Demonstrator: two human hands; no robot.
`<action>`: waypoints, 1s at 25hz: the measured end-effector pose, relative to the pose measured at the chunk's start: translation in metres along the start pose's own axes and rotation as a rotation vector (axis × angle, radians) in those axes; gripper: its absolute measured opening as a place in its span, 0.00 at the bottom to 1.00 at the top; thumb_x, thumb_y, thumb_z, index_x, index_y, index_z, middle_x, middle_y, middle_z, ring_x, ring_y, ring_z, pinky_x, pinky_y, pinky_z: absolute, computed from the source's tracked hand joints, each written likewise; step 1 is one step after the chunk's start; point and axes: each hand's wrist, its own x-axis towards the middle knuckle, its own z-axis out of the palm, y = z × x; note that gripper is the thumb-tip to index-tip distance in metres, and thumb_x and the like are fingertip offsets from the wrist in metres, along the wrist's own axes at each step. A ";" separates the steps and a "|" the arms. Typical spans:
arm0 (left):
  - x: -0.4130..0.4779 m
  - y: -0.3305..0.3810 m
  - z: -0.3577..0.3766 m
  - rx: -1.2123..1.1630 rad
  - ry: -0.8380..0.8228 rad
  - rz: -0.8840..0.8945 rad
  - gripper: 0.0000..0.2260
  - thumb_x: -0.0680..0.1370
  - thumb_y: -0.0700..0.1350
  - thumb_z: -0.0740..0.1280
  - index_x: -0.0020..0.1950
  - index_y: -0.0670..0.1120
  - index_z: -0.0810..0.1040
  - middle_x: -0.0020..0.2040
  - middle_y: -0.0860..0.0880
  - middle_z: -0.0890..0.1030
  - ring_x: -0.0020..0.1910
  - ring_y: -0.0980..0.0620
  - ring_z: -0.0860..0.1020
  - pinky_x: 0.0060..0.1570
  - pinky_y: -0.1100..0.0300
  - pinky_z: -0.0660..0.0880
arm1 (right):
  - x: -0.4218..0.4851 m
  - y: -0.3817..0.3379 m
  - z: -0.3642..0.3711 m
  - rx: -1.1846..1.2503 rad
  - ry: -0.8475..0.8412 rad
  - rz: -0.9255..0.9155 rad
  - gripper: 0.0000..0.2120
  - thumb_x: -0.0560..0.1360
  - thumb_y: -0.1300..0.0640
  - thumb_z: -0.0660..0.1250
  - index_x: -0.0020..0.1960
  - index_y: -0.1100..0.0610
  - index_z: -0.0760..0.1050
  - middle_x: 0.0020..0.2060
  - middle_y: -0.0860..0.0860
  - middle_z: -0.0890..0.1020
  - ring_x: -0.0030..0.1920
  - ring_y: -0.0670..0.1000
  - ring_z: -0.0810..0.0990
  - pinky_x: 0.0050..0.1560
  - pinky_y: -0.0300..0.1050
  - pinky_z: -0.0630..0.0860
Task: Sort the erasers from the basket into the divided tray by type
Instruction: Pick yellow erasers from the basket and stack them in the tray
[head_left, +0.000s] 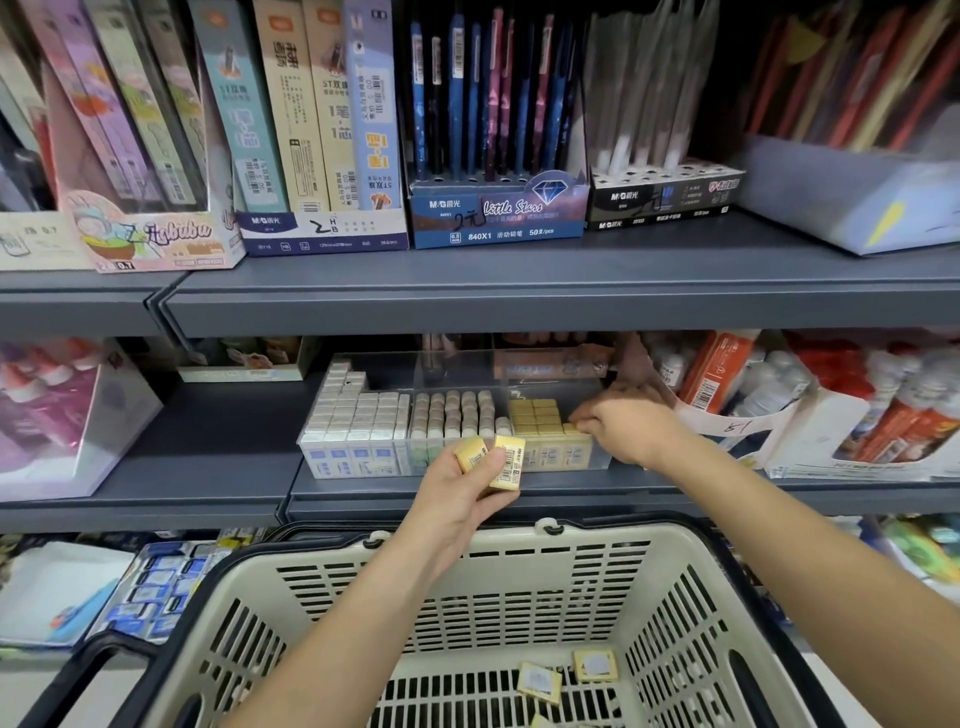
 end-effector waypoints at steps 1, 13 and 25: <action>0.000 0.000 0.002 0.018 0.006 0.003 0.10 0.75 0.40 0.68 0.55 0.44 0.74 0.49 0.44 0.82 0.49 0.50 0.81 0.42 0.57 0.80 | -0.005 -0.003 0.000 0.037 0.094 0.005 0.15 0.80 0.49 0.55 0.62 0.45 0.75 0.62 0.47 0.77 0.63 0.52 0.72 0.64 0.49 0.67; 0.000 0.005 0.023 0.203 0.021 0.117 0.07 0.80 0.37 0.59 0.57 0.43 0.70 0.50 0.46 0.81 0.45 0.52 0.80 0.35 0.64 0.76 | -0.015 0.001 -0.030 0.585 0.232 0.049 0.08 0.74 0.58 0.67 0.53 0.51 0.77 0.48 0.48 0.80 0.50 0.50 0.79 0.51 0.41 0.74; 0.002 0.001 0.000 0.460 0.026 0.186 0.07 0.76 0.39 0.68 0.48 0.51 0.78 0.45 0.51 0.83 0.42 0.58 0.80 0.38 0.67 0.75 | 0.018 -0.004 -0.001 -0.013 -0.026 0.089 0.16 0.78 0.58 0.55 0.58 0.44 0.75 0.62 0.48 0.76 0.60 0.54 0.74 0.61 0.48 0.67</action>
